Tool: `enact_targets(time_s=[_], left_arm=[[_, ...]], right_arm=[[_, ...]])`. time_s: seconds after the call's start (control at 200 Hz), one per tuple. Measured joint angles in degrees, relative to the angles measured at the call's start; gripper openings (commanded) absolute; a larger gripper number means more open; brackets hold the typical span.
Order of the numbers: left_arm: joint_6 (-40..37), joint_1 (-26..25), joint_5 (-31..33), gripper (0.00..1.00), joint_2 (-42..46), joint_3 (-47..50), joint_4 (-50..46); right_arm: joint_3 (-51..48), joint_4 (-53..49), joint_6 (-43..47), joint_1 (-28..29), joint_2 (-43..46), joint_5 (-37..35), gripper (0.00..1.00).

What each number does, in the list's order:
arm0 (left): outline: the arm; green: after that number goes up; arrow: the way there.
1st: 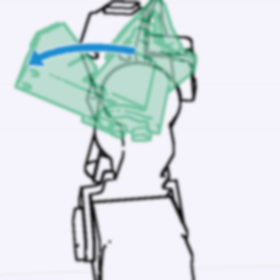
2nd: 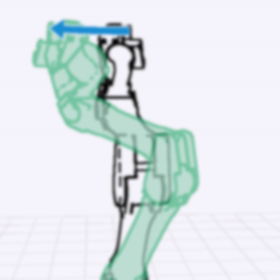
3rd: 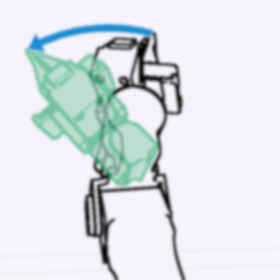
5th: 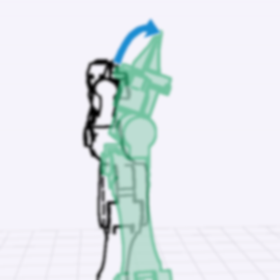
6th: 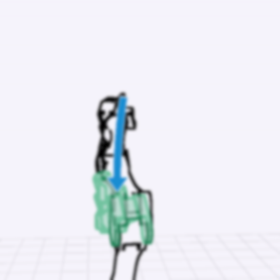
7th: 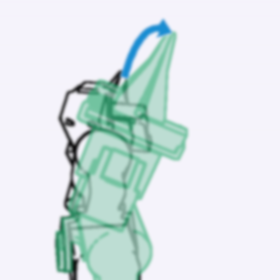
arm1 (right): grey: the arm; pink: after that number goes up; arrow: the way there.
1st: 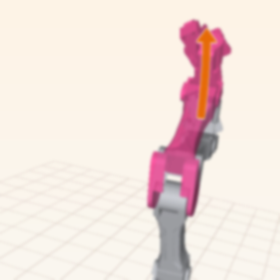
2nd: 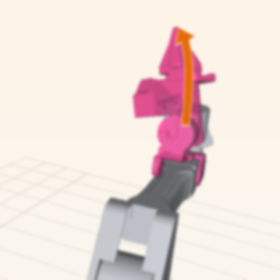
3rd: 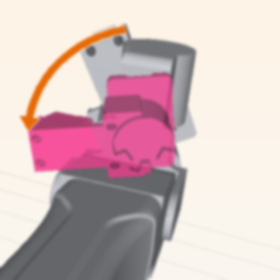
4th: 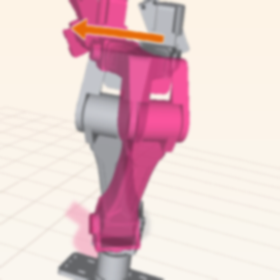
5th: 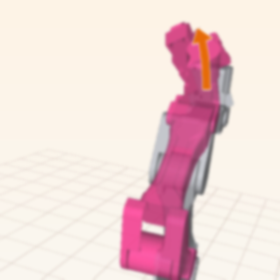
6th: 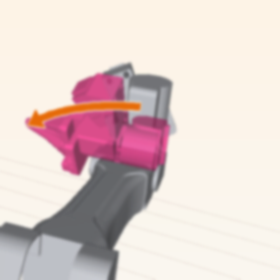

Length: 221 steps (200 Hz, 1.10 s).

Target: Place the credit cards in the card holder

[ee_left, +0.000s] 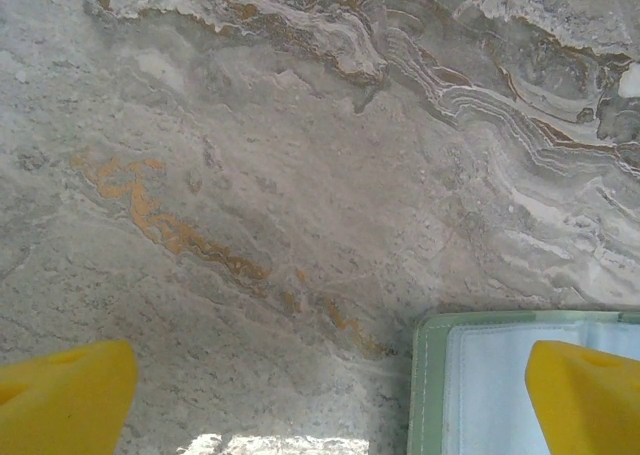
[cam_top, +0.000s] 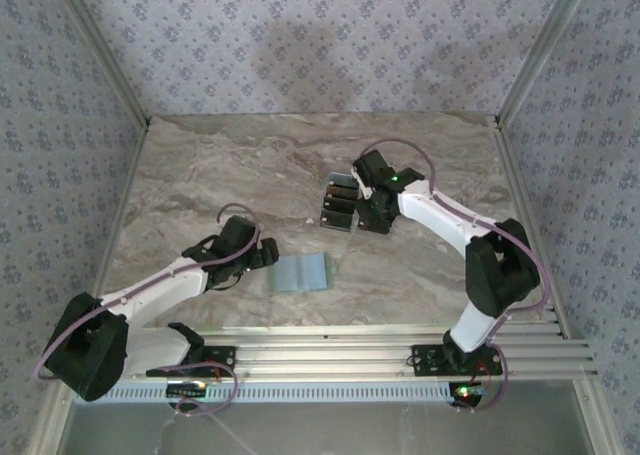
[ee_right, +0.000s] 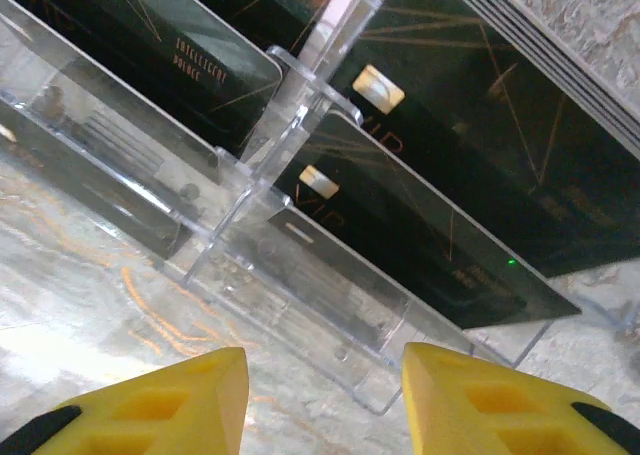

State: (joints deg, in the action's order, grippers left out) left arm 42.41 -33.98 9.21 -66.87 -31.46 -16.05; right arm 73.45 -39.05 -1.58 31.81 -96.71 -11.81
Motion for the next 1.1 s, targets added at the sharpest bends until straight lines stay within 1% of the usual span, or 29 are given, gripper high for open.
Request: enact_targets(time_s=[0.195,0.425,0.869,0.974,1.104], left_arm=[[0.0,0.6,-0.9,1.0,0.0,-0.1,0.0],[0.0,0.6,-1.1,1.0,0.0,-0.8,0.0],[0.0,0.9,-1.1,1.0,-1.0,-0.8,0.7],[0.0,0.9,-1.1,1.0,-1.4,-0.8,1.2],[0.0,0.9,-1.1,1.0,-1.5,-0.8,1.4]], right_arm=[[1.3,-0.2,3.4,2.2,-3.3,-3.8,0.42],[2.0,-0.2,5.5,4.0,-5.5,-5.9,0.37],[2.0,-0.4,7.0,3.5,-8.4,-7.9,0.36],[2.0,-1.0,7.0,3.3,-8.9,-7.9,0.34],[2.0,-1.9,7.0,3.2,-9.2,-7.9,0.28]])
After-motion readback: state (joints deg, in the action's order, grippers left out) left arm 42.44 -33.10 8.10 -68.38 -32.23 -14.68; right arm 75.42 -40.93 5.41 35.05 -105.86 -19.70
